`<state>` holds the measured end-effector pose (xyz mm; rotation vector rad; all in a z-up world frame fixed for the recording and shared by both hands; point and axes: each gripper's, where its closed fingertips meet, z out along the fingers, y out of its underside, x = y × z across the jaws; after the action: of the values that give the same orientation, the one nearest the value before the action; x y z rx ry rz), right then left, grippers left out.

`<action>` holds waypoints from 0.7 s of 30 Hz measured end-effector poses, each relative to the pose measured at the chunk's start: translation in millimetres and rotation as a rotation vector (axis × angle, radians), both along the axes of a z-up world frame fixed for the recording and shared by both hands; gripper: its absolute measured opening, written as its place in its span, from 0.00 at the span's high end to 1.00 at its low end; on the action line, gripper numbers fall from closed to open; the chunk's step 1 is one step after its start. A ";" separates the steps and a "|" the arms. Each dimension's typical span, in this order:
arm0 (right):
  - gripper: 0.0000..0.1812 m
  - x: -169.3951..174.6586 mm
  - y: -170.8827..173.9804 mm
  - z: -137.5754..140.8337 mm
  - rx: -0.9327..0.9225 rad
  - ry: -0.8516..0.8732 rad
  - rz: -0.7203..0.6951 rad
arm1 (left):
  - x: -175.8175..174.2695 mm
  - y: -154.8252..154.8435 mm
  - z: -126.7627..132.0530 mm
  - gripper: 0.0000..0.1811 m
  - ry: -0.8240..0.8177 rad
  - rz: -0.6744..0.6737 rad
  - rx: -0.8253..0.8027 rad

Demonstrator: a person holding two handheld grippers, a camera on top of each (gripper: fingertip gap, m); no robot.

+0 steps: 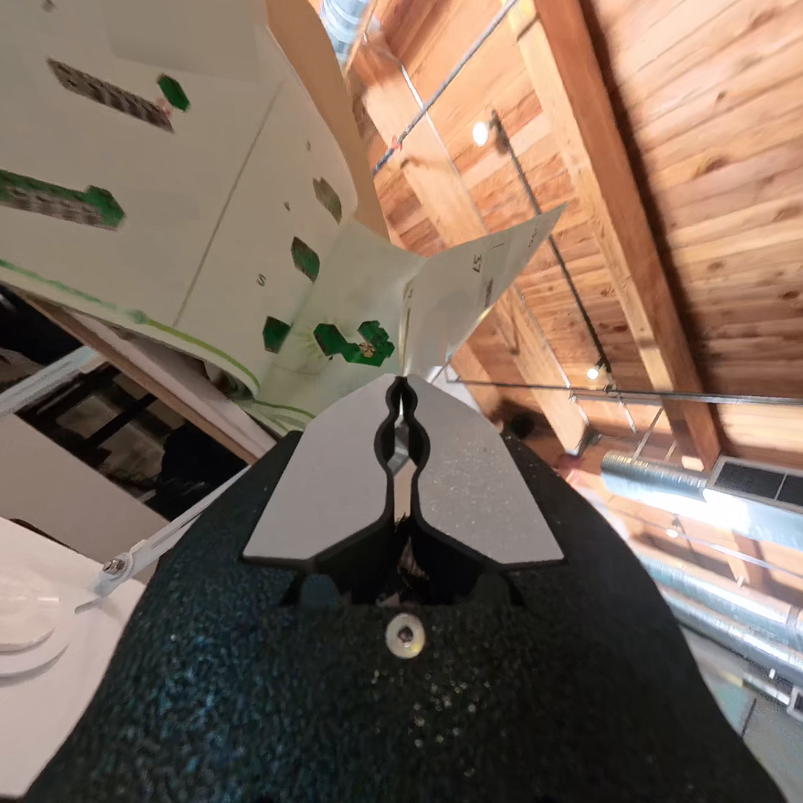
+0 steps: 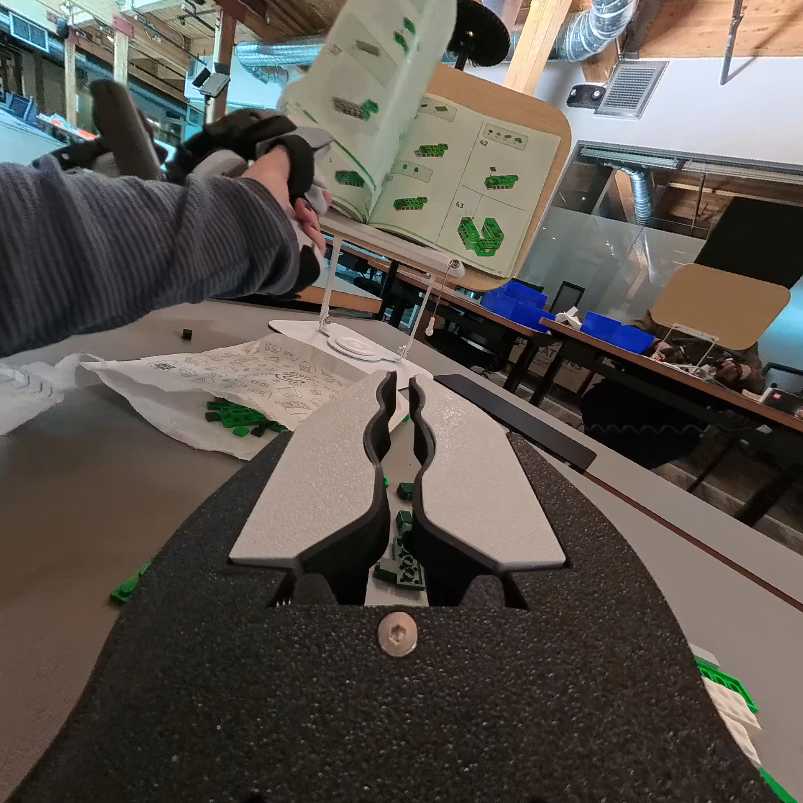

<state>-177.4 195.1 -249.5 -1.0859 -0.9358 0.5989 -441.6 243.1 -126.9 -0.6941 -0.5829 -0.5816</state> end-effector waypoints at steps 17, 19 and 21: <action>0.91 18.0 6.6 20.3 -0.142 0.076 0.085 | 152.5 61.3 -50.7 0.45 0.929 -0.408 -0.713; 0.88 35.3 19.9 36.4 -0.173 0.046 0.084 | 159.7 30.4 -58.9 0.47 1.023 -0.378 -0.745; 0.86 64.0 47.0 40.8 -0.263 -0.026 0.019 | 161.0 -2.8 -72.4 0.49 1.130 -0.355 -0.809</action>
<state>-113.5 242.2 -208.7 -1.3230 -0.9069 0.7401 -280.6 240.3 -199.2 -1.7358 0.4284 -0.1705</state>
